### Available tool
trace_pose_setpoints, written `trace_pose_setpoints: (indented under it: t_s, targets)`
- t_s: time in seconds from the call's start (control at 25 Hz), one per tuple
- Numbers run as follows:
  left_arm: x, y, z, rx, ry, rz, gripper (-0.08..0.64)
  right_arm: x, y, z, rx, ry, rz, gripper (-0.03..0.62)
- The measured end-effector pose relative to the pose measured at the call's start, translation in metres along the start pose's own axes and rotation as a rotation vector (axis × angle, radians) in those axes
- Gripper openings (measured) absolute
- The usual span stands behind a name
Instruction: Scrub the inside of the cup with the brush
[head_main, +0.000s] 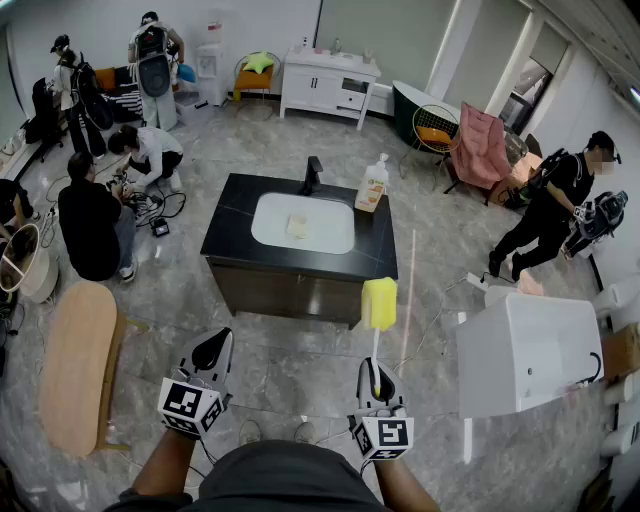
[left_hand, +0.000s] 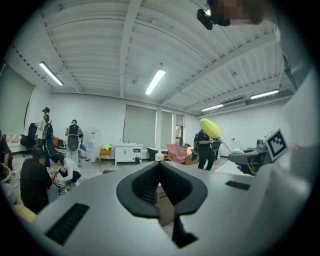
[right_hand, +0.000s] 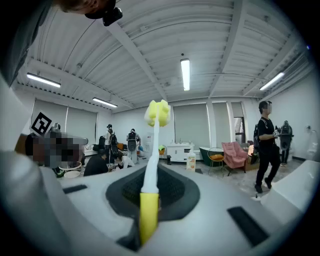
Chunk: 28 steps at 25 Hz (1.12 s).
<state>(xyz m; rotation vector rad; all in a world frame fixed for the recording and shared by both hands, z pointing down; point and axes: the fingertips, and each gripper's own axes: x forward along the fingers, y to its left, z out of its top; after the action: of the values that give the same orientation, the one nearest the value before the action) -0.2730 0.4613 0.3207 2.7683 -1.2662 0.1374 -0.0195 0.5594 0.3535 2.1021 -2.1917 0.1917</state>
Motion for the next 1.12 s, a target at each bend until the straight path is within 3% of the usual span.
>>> trace_pose_setpoints:
  t_s: [0.6,1.12]
  targets:
    - [0.011,-0.01,-0.008,0.005,0.015,0.006,0.003,0.005,-0.008,-0.005,-0.001,-0.012,0.025,0.017]
    - [0.046,-0.039,-0.016,0.018,0.014,0.078,0.003,0.026,-0.062,-0.014,-0.003,-0.016,0.107,0.017]
